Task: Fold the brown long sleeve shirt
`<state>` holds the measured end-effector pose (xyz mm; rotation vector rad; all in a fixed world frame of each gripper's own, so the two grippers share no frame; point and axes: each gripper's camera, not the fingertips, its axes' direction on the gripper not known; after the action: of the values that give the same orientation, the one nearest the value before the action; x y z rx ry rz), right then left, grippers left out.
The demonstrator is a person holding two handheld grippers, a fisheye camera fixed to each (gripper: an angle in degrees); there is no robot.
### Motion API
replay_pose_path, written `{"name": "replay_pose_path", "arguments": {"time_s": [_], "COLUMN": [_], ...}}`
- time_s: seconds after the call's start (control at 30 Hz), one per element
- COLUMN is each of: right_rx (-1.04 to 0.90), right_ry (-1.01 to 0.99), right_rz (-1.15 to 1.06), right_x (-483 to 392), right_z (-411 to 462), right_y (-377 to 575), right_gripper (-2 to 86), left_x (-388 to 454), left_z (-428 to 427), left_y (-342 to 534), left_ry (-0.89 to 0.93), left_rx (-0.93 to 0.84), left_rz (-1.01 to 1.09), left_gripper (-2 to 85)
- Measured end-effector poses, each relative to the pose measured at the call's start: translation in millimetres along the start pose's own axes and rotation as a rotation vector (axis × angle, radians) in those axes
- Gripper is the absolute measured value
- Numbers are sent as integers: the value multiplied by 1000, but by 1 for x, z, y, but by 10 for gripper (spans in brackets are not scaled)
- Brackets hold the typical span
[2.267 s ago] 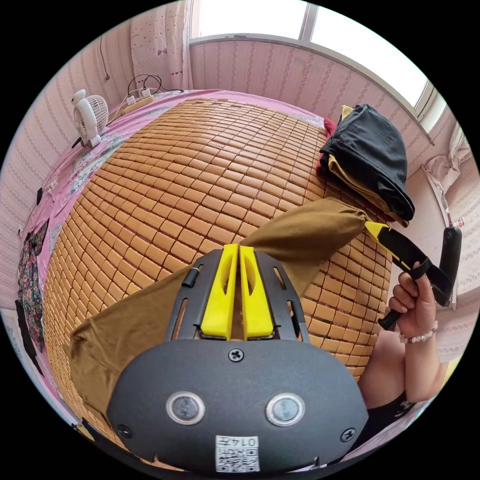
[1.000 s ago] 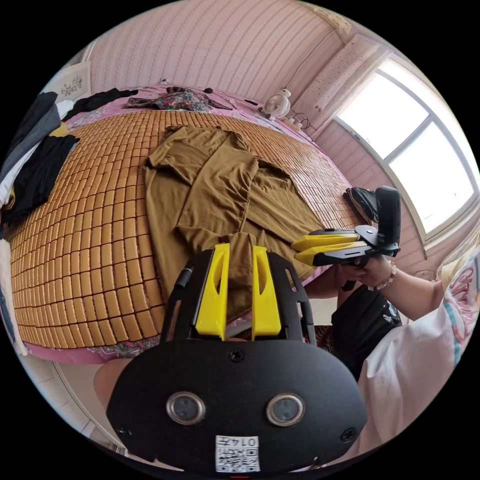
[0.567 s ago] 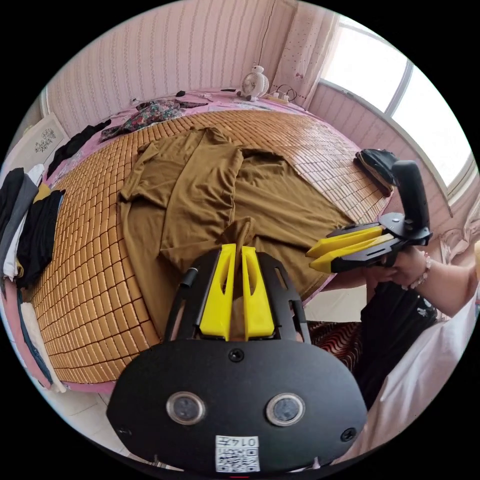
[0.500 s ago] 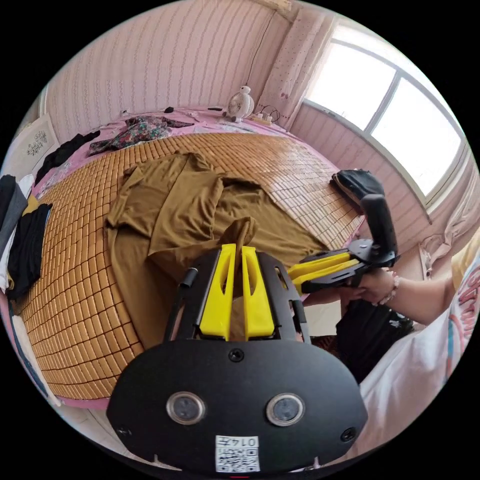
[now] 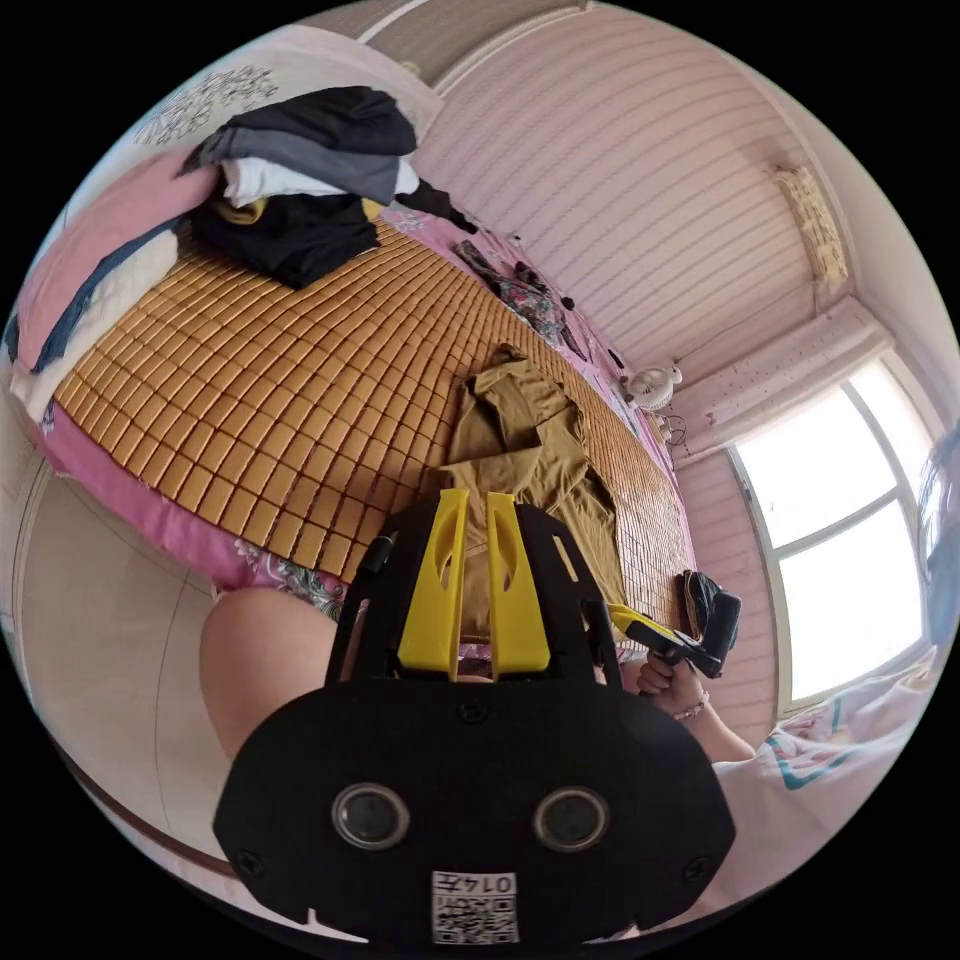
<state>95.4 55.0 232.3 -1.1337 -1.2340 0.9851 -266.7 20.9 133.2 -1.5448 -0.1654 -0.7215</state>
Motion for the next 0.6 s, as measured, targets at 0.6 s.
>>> {"name": "replay_pose_path", "arguments": {"time_s": [0.6], "right_rx": [-56], "right_ry": [405], "right_rz": [-175], "right_x": [44], "right_z": [30], "right_y": [-122], "right_gripper": [77], "left_x": [52], "left_z": [96], "left_y": [-21], "left_ry": [-191], "left_rx": [-326], "left_rz": [381], "left_gripper": [75]}}
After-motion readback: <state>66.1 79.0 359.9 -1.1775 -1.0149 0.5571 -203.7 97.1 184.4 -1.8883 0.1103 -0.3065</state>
